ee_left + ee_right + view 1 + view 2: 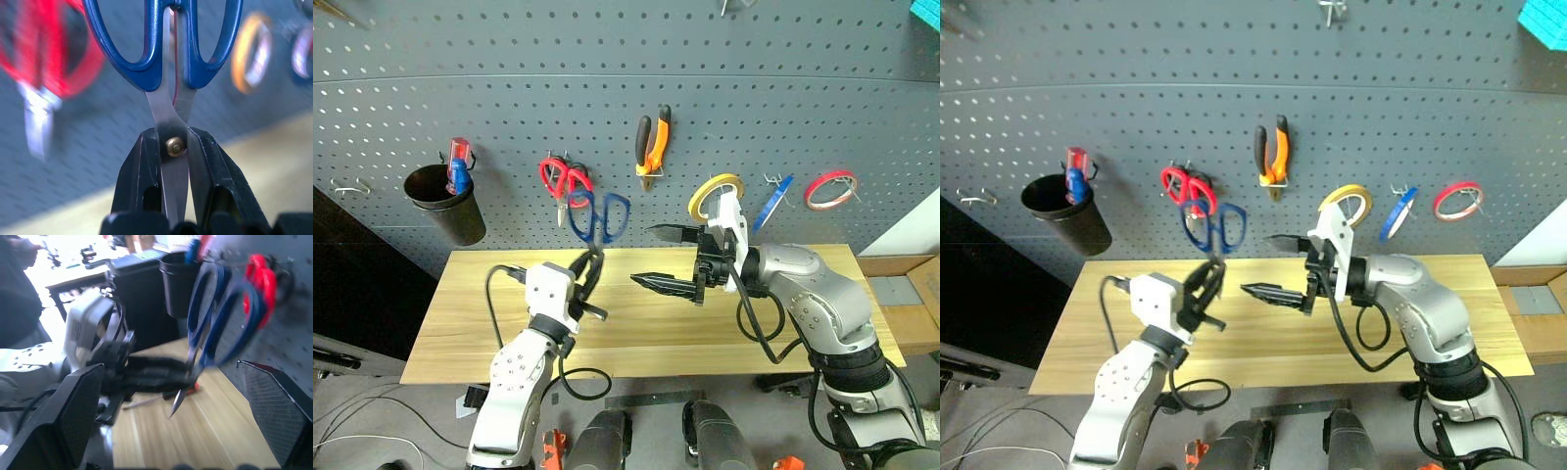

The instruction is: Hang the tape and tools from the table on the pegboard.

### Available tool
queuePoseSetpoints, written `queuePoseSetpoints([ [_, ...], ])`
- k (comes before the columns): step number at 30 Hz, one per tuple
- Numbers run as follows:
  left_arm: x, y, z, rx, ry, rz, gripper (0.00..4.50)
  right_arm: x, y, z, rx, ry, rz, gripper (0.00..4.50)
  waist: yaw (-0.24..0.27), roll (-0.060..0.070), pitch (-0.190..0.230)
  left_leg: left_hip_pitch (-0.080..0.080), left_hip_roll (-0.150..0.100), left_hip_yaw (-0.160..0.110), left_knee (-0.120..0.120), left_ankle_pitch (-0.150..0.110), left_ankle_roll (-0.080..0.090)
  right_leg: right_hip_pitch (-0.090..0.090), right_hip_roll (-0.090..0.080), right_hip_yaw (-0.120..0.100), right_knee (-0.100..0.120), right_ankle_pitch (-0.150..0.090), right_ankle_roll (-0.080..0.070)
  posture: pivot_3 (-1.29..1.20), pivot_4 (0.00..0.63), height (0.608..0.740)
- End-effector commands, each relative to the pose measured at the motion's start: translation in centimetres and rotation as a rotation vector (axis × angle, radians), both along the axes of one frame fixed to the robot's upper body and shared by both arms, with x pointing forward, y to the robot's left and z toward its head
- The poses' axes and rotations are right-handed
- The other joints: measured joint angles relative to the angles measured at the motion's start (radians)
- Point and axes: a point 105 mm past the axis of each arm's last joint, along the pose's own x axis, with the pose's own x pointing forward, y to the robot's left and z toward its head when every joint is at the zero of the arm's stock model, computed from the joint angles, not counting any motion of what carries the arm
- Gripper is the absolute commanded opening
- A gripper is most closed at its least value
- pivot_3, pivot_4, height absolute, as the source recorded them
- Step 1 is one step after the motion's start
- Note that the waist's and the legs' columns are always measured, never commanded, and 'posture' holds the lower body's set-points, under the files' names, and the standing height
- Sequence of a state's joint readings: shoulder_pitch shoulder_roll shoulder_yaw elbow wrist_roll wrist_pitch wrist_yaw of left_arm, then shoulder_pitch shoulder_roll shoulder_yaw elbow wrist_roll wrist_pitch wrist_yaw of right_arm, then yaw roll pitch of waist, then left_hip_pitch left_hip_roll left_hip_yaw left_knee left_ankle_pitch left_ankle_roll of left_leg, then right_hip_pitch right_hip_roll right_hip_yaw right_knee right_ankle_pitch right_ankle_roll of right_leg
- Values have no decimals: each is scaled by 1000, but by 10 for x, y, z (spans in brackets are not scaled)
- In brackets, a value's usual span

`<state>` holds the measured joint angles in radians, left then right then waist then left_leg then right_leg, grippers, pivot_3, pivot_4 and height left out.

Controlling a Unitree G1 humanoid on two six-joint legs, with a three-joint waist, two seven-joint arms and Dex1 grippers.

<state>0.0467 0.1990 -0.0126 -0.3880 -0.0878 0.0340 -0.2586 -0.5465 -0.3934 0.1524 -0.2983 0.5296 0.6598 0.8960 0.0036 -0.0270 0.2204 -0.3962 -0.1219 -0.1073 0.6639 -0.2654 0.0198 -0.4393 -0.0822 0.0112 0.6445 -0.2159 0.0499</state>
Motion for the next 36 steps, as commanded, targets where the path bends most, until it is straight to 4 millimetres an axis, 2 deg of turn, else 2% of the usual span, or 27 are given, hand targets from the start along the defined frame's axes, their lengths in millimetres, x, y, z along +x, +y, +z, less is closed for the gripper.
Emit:
queuePoseSetpoints([
  [1,0,12,19,2,-106,79,469,-2,3,10,13,-55,37,4500,4,0,-3,0,0,0,0,0,0,0,0,0,0,0,0,35,154,740],
  [7,9,25,10,1,-58,129,469,-1,7,13,14,-81,62,4500,8,0,-10,0,0,0,0,0,0,0,0,0,1,0,0,41,141,740],
  [11,19,18,-1,-25,46,69,468,0,8,17,16,-94,61,4500,17,-1,-15,0,0,0,1,0,0,0,1,-1,1,0,0,34,135,740],
  [17,31,11,0,-40,78,20,468,0,8,16,1,-102,51,4500,18,-3,-19,0,0,0,1,0,0,0,1,-2,1,0,0,14,129,740],
  [24,37,19,9,-41,69,38,468,0,8,12,-20,-107,40,4500,18,-3,-28,0,0,0,1,0,0,-1,1,-2,2,0,0,10,122,740],
  [28,42,25,1,-21,126,65,468,1,8,7,-51,-117,34,4500,18,-3,-35,1,0,0,1,0,0,0,1,-2,2,0,0,9,121,740],
  [33,60,35,-25,73,254,158,468,2,10,8,-51,-122,31,4500,19,-3,-42,1,0,0,2,0,0,0,2,-2,2,0,0,7,121,740],
  [36,81,40,-20,36,225,215,417,6,11,18,8,-150,3,4500,17,-4,-45,3,-1,0,2,0,0,2,2,-2,3,1,0,0,125,740],
])
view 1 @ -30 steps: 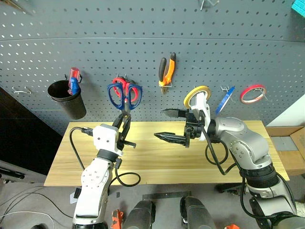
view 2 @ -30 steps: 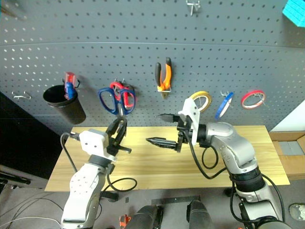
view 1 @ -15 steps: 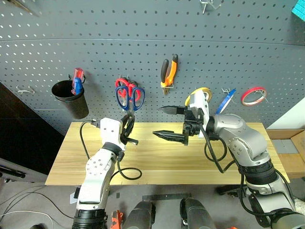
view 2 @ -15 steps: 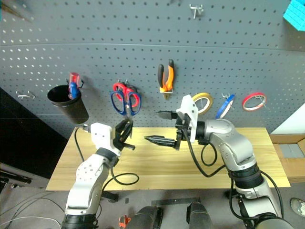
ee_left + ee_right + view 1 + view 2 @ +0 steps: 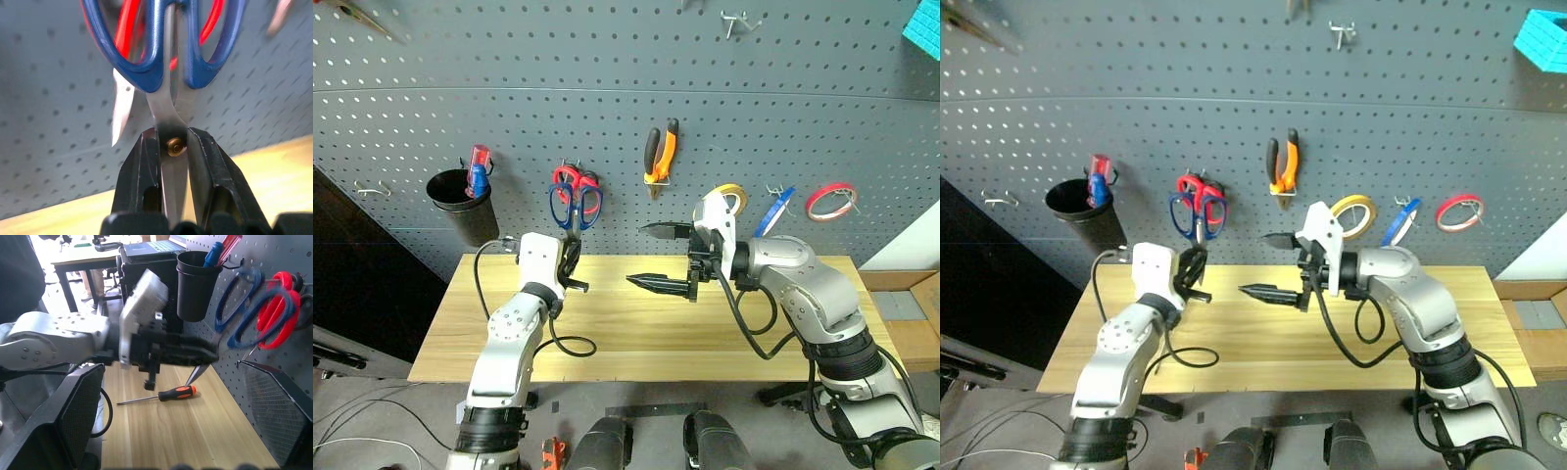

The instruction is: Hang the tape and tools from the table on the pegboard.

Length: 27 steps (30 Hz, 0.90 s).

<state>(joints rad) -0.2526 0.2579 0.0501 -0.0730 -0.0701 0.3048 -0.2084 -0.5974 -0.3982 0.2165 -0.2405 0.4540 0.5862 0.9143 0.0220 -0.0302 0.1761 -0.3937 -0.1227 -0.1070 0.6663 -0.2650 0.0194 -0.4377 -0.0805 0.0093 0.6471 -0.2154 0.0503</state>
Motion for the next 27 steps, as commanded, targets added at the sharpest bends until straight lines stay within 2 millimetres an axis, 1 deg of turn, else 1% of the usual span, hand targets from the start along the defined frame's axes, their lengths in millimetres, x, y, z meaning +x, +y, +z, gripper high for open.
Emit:
queuePoseSetpoints([
  [1,18,8,9,-24,-47,82,415,3,2,25,101,-94,-35,4500,-4,-1,-2,0,0,0,0,0,0,0,0,0,0,0,0,-3,130,740],
  [4,26,7,9,-86,-29,85,415,11,1,31,141,-95,-83,4500,-13,-1,-2,1,0,1,0,0,0,0,0,1,0,0,0,-5,133,740],
  [7,26,9,5,-123,2,91,415,8,3,31,136,-91,-69,4500,-23,-1,-3,0,0,1,0,0,0,-1,0,1,0,1,0,-12,148,740],
  [9,21,10,-1,-126,31,59,1130,7,3,30,136,-88,-69,4500,-30,-1,-3,1,0,1,0,0,0,-1,0,2,0,0,0,-10,153,740],
  [10,19,10,-2,-131,33,44,1381,6,4,30,136,-87,-69,4500,-32,-1,-3,1,1,1,-1,0,0,-1,0,2,1,0,0,-9,157,740],
  [12,12,23,-13,-121,81,90,2031,6,4,28,133,-80,-70,4500,-37,-1,-3,1,1,1,-1,0,0,-1,1,2,1,0,0,-7,159,740],
  [15,-2,50,-32,-83,168,183,3034,4,4,23,124,-60,-58,4500,-40,-1,-3,1,1,1,-1,0,0,-1,1,4,1,0,0,9,163,740],
  [16,-5,55,-35,-77,185,199,3342,4,4,23,122,-55,-54,4500,-40,-1,-3,1,1,1,-1,0,0,-1,1,4,1,0,0,9,163,740],
  [18,-12,61,-47,-56,262,171,4048,1,5,18,114,-37,-46,4500,-37,-1,-3,1,1,0,-1,0,0,-1,1,4,1,0,0,26,175,740],
  [20,-17,75,-59,-43,339,203,4048,-3,8,13,107,-10,-31,4500,-31,-1,-2,1,1,0,-1,0,0,-1,0,4,1,0,0,30,191,740],
  [21,-18,79,-61,-42,361,215,4048,-4,9,11,104,-3,-26,4500,-27,-1,-2,1,1,0,-1,0,0,-1,0,4,1,0,0,30,191,740],
  [23,-15,94,-60,-34,384,253,4048,-9,12,4,91,21,-11,4500,-23,0,0,1,0,-1,-1,0,1,-1,0,4,0,0,0,33,210,740],
  [24,-13,98,-57,-47,392,252,4048,-11,14,2,90,32,-9,4500,-21,0,1,1,0,-1,-1,0,1,-1,0,4,0,0,0,36,224,740],
  [25,-12,100,-55,-58,398,249,4048,-12,15,0,90,39,-9,4500,-21,0,4,1,0,-2,-1,0,1,-1,0,3,0,0,0,36,224,740],
  [27,-8,101,-56,-94,471,220,4048,-12,17,-5,78,58,-18,4500,-20,0,7,1,0,-3,-1,0,1,-1,0,3,0,0,0,39,246,740],
])
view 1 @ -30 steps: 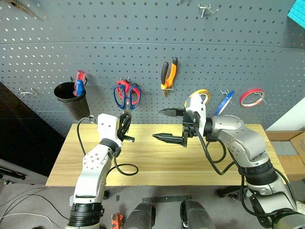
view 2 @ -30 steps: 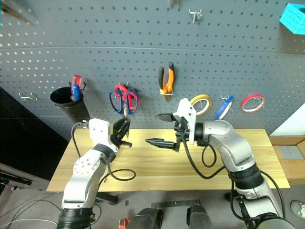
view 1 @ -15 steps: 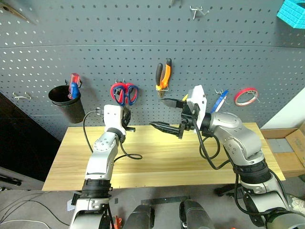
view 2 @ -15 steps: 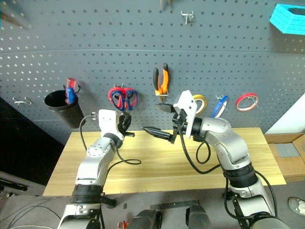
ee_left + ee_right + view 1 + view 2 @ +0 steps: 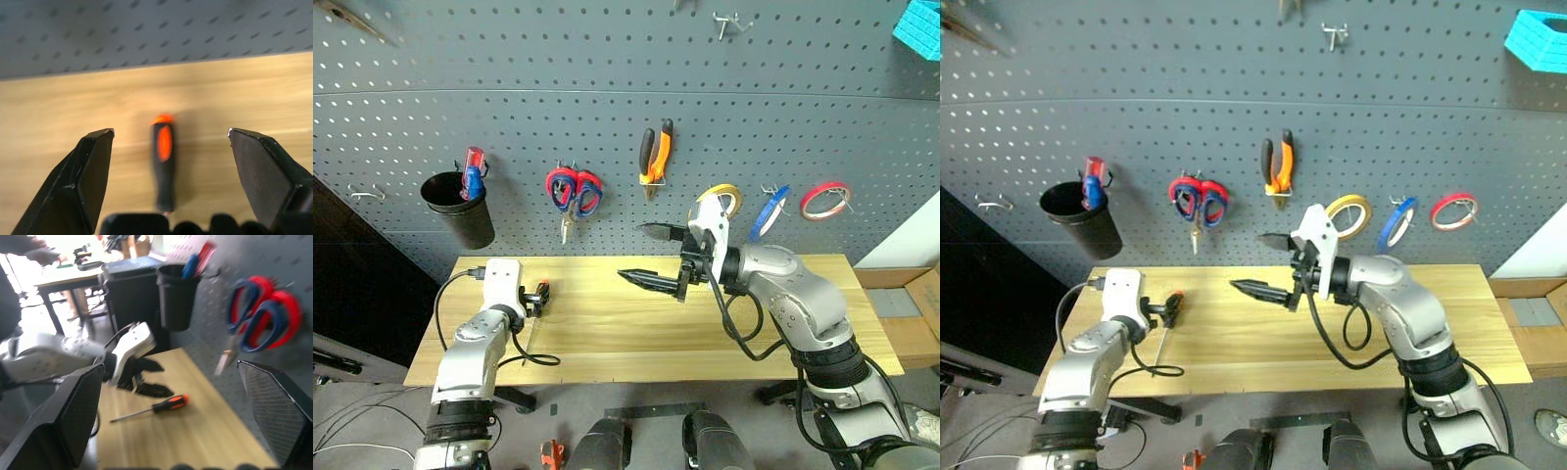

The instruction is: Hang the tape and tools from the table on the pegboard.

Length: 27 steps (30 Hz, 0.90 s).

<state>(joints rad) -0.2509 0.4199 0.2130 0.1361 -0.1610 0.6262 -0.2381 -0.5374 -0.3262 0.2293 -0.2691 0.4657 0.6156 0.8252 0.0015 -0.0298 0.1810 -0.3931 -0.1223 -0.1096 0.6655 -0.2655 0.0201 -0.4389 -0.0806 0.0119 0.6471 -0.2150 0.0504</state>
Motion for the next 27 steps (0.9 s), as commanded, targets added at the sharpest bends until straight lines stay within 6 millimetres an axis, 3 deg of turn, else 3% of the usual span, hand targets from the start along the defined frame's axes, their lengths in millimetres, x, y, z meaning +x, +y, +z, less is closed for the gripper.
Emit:
queuePoseSetpoints([
  [1,10,5,15,-58,37,-30,4048,-9,6,4,13,-6,21,4500,0,0,5,0,-1,0,0,0,0,0,0,0,0,0,0,39,254,740],
  [6,10,21,3,-39,169,0,4048,-17,8,2,10,21,25,4500,-4,0,21,0,-1,0,-1,0,0,0,-1,0,0,0,0,36,279,740],
  [10,3,9,-20,-70,289,-48,4048,-18,8,2,5,33,16,4500,-6,1,35,-1,0,0,-2,0,0,-1,-1,1,0,0,0,25,290,740],
  [16,2,-4,-34,-66,326,-76,4048,-23,9,3,4,40,9,4500,-6,-2,53,-2,0,0,-2,0,0,-2,-2,0,0,0,0,2,301,740],
  [25,9,2,-44,-1,349,-22,4048,-27,8,1,-1,53,1,4500,-6,-1,59,-3,0,0,-2,0,0,-2,-2,0,-1,0,0,-2,307,740],
  [27,8,0,-46,-11,373,-22,3687,-26,9,1,-2,54,0,4500,-7,-1,59,-3,0,0,-2,0,0,-2,-2,-1,-1,0,0,-3,305,740],
])
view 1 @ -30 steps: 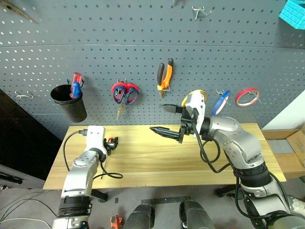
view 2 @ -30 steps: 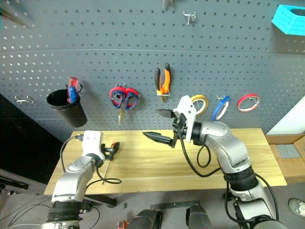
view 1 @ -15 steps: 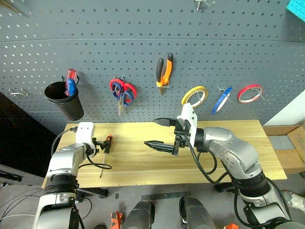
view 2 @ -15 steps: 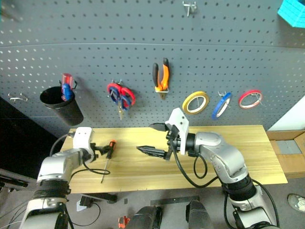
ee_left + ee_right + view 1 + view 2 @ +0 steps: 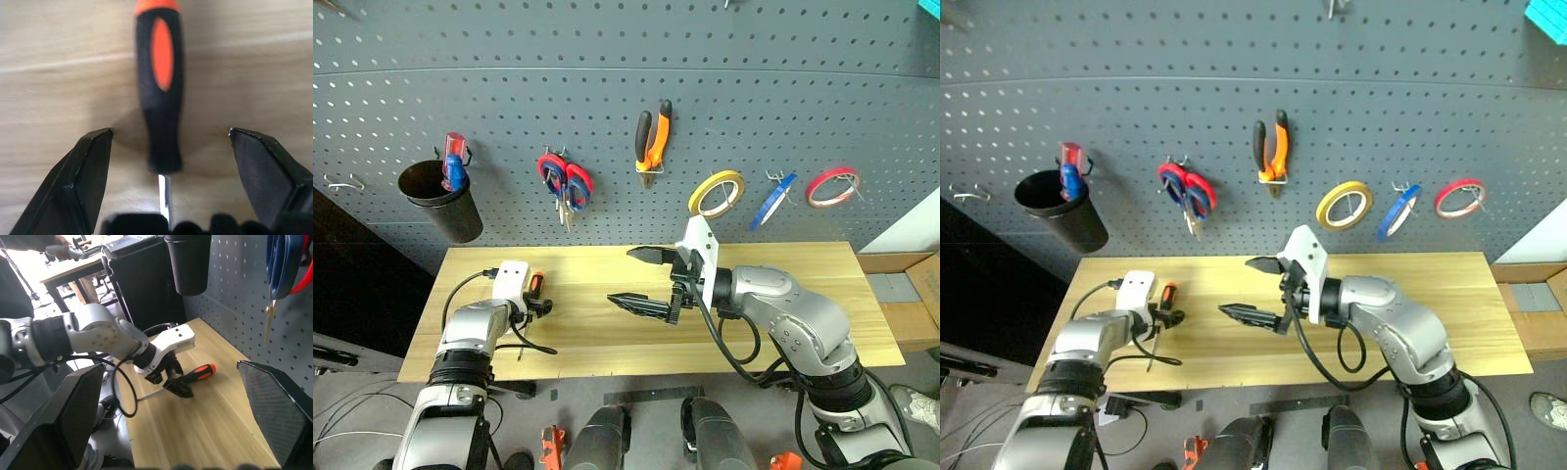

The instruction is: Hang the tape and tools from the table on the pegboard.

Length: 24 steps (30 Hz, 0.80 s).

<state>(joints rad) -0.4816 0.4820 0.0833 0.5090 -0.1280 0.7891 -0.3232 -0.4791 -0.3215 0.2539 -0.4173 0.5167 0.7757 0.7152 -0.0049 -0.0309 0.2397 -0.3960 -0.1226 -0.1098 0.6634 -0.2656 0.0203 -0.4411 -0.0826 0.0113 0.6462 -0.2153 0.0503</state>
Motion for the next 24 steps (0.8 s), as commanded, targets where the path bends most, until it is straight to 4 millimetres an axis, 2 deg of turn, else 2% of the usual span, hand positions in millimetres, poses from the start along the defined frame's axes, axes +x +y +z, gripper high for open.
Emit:
queuePoseSetpoints([
  [1,-7,3,-9,21,46,17,3451,-6,1,9,26,-30,17,4500,-1,0,0,0,0,0,0,0,0,0,0,0,0,0,0,-4,303,740],
  [5,-17,12,-1,43,28,22,2049,-3,1,10,25,-36,20,4500,-10,0,0,0,0,0,0,0,0,0,0,0,0,0,0,6,295,740],
  [8,-28,12,17,91,-49,-4,1060,-5,3,16,48,-38,58,4500,-22,0,0,0,0,0,-1,0,0,0,0,1,0,0,0,10,281,740],
  [10,-35,2,34,80,-134,-43,498,-5,3,21,71,-46,81,4500,-22,0,0,0,0,0,-1,0,0,-1,0,1,0,0,0,18,265,740],
  [14,-50,-17,69,41,-306,-81,496,-2,2,31,110,-63,115,4500,-15,0,0,-2,1,0,-1,0,0,-1,0,0,-1,0,0,44,229,740],
  [18,-60,-42,123,-20,-637,-120,496,-2,7,40,133,-101,185,4500,6,-1,-3,-1,0,0,-1,0,-1,0,0,-1,-2,0,0,75,186,740],
  [21,-74,-47,173,6,-978,-113,496,-2,12,46,145,-126,242,4500,14,-1,-8,-1,0,0,-1,0,-1,0,0,-2,-2,0,0,109,155,740],
  [23,-81,-37,190,59,-1091,-70,496,-4,15,48,154,-138,293,4500,21,-3,-14,-1,0,1,-1,1,-1,0,0,-2,-2,0,0,133,137,740],
  [24,-81,-33,192,73,-1107,-56,496,-4,16,49,156,-140,308,4500,24,-2,-19,-1,0,1,-1,1,-1,0,0,-2,-2,0,0,142,133,740],
])
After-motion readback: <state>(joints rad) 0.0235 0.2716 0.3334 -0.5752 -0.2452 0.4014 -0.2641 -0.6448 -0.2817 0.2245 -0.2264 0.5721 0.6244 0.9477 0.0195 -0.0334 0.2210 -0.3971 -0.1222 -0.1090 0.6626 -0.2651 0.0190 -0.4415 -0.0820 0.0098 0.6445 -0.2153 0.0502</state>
